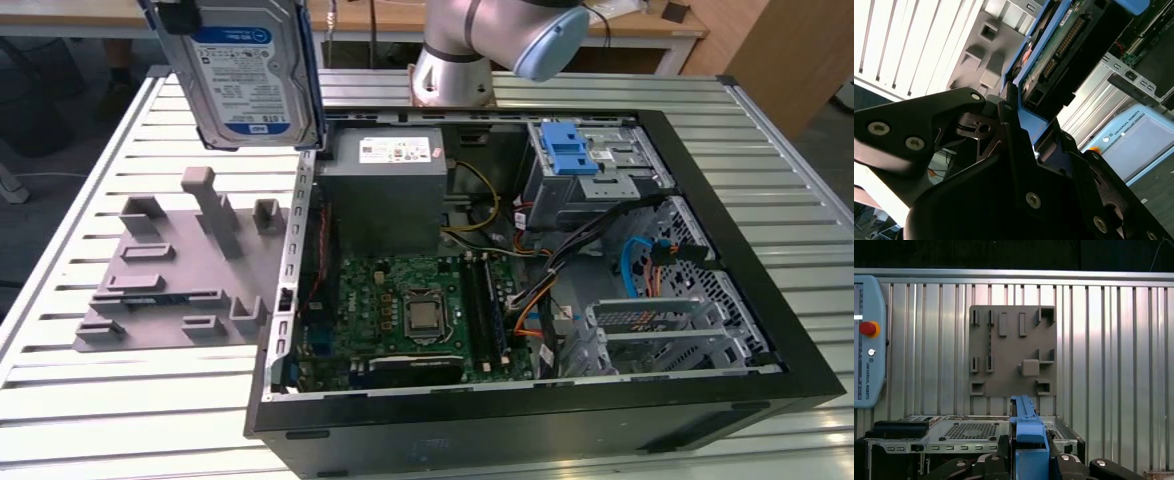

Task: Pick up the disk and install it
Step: 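Pick up the disk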

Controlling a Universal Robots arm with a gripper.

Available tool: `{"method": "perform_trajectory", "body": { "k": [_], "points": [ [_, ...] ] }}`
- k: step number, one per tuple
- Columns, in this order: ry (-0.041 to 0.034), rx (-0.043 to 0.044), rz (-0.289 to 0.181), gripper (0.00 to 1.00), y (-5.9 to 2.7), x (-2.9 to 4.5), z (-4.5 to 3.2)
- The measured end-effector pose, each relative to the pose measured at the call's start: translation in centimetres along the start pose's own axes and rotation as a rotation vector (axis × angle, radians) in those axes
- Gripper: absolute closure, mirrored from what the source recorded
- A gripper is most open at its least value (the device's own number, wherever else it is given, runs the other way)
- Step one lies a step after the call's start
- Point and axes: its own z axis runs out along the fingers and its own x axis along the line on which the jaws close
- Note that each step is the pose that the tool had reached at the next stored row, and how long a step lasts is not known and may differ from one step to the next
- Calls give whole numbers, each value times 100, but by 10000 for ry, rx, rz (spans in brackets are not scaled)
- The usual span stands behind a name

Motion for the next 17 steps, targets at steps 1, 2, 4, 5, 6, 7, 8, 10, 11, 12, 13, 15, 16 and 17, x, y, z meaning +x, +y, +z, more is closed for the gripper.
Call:
{"method": "perform_trajectory", "body": {
  "k": [1,2,4,5,6,7,8,10,11,12,13,15,16,17],
  "points": [
    [0,-1,1,64,-13,0,0],
    [0,0,1,64,-24,0,0],
    [0,0,1,64,-50,0,0],
    [1,-1,1,64,-63,-1,-1],
    [0,-1,1,64,-80,-1,-1],
    [0,0,1,64,-102,-1,-1],
    [0,0,1,64,-126,-1,-1],
    [0,0,0,64,-173,1,-2],
    [0,1,0,64,-198,2,-2],
    [0,-1,0,64,-223,4,-3],
    [-1,1,1,64,-250,6,-2],
    [0,0,1,64,-306,13,-4],
    [0,-1,1,64,-334,17,-5],
    [0,-1,0,64,-362,22,-6]
  ]
}}
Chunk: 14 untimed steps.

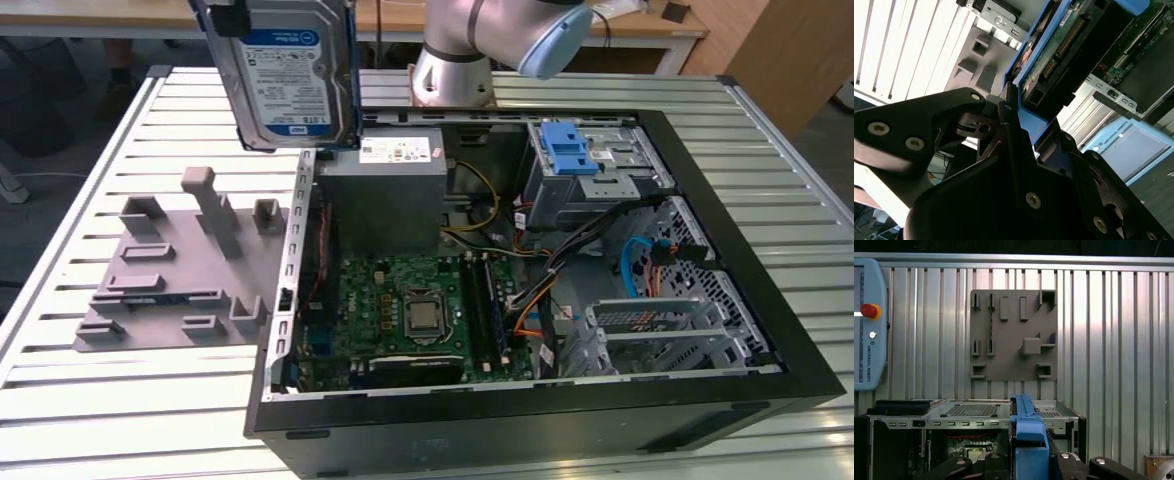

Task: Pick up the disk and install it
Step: 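Pick up the disk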

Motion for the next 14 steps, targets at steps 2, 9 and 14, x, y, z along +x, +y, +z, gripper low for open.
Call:
{"method": "perform_trajectory", "body": {
  "k": [2,9,14],
  "points": [
    [-1,1,2,64,-59,14,-1],
    [0,1,1,64,-228,86,-3],
    [0,0,2,64,-337,139,-5]
  ]
}}
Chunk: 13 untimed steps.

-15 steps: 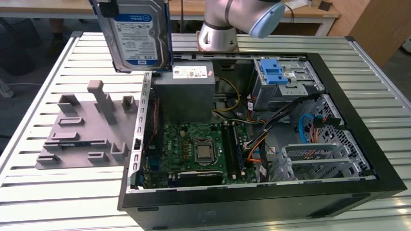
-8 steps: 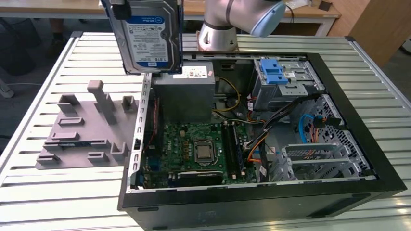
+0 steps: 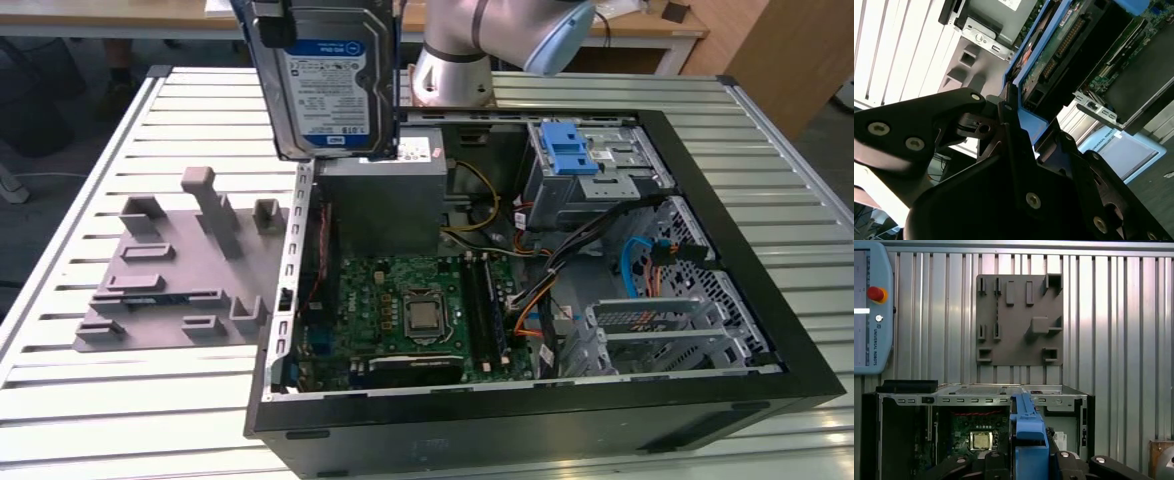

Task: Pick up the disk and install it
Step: 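Pick up the disk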

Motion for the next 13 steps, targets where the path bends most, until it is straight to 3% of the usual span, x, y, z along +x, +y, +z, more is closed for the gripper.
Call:
{"method": "perform_trajectory", "body": {
  "k": [13],
  "points": [
    [1,-1,0,64,-290,103,-1]
  ]
}}
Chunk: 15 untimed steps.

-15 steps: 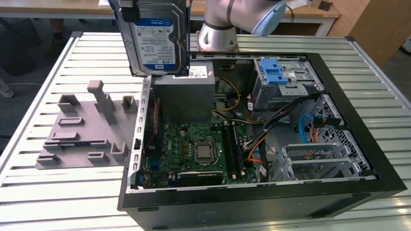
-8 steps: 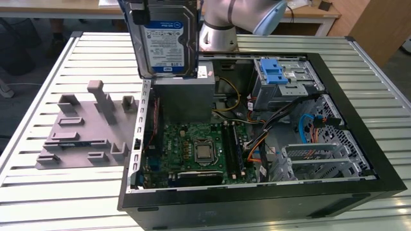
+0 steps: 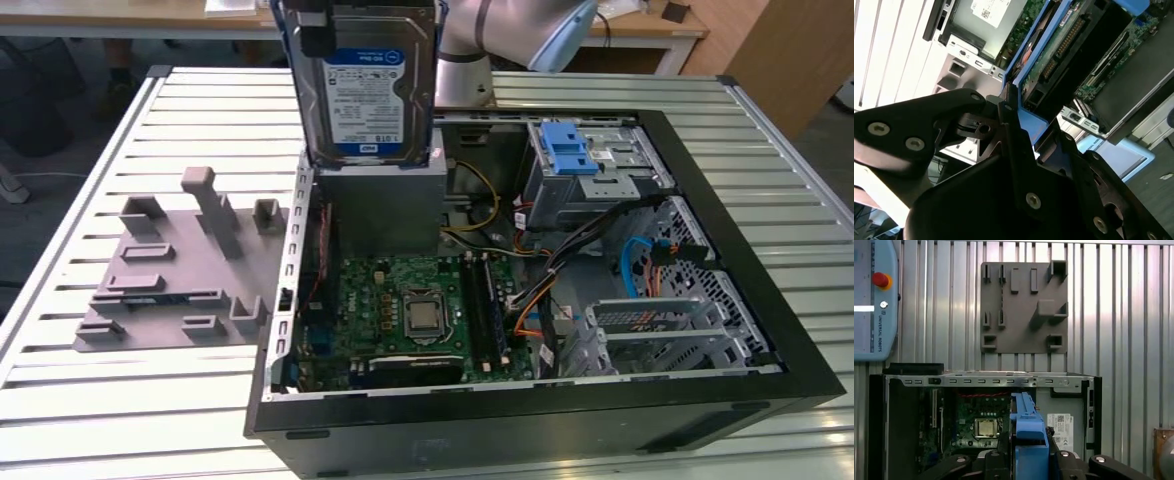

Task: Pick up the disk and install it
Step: 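Pick up the disk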

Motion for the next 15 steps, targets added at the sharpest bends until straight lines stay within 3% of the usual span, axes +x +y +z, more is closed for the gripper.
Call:
{"method": "perform_trajectory", "body": {
  "k": [10,15],
  "points": [
    [-3,2,0,64,-181,50,4],
    [-2,2,0,64,-203,72,7]
  ]
}}
